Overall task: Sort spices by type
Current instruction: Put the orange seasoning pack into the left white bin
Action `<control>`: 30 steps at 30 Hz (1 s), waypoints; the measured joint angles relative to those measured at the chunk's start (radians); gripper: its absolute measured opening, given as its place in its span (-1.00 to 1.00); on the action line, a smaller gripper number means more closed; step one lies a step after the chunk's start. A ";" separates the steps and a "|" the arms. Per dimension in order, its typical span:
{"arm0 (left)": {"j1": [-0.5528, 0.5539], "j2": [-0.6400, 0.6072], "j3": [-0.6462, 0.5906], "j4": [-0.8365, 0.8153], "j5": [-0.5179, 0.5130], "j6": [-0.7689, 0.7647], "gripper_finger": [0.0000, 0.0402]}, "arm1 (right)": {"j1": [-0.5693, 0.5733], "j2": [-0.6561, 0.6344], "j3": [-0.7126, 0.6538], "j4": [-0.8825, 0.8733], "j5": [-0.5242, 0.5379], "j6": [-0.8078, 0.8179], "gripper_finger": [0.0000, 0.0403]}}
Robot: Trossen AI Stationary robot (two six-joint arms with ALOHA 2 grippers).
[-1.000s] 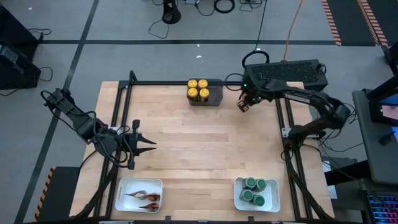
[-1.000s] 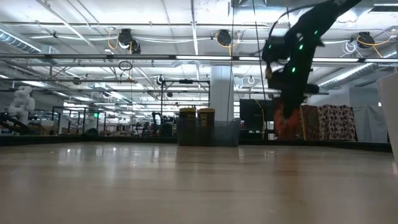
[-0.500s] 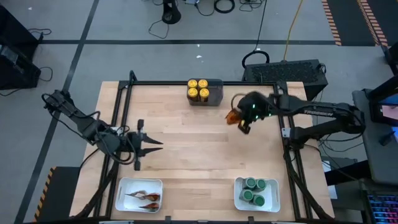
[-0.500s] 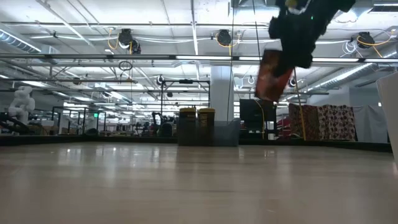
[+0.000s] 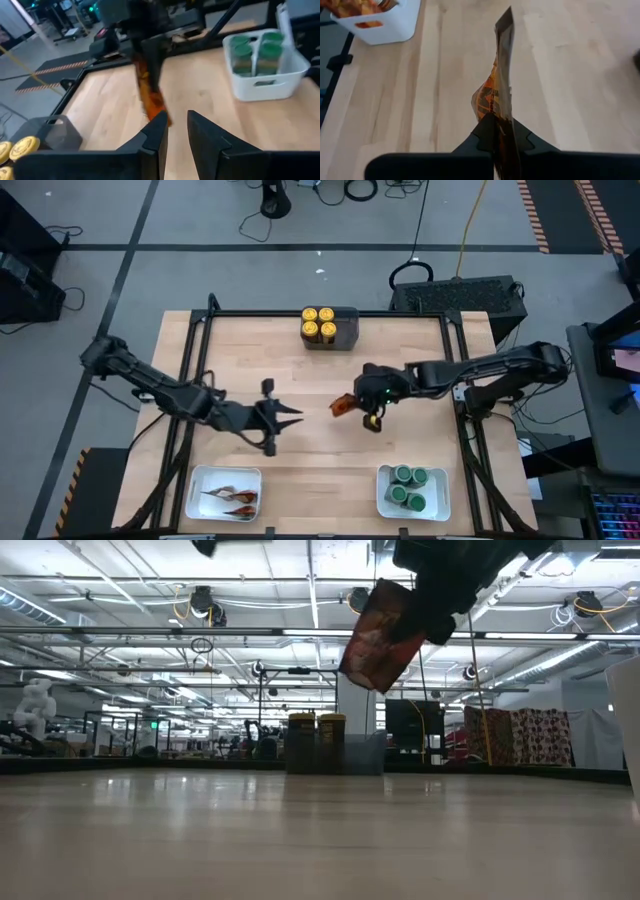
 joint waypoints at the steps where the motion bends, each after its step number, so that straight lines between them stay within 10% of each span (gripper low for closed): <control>1: 0.013 0.019 0.000 0.012 0.003 0.001 -0.60 | 0.008 0.013 0.000 0.008 0.000 -0.003 -1.00; 30: 0.116 0.294 0.000 0.362 0.166 0.026 -0.60 | 0.106 0.157 0.000 0.231 0.011 -0.078 -1.00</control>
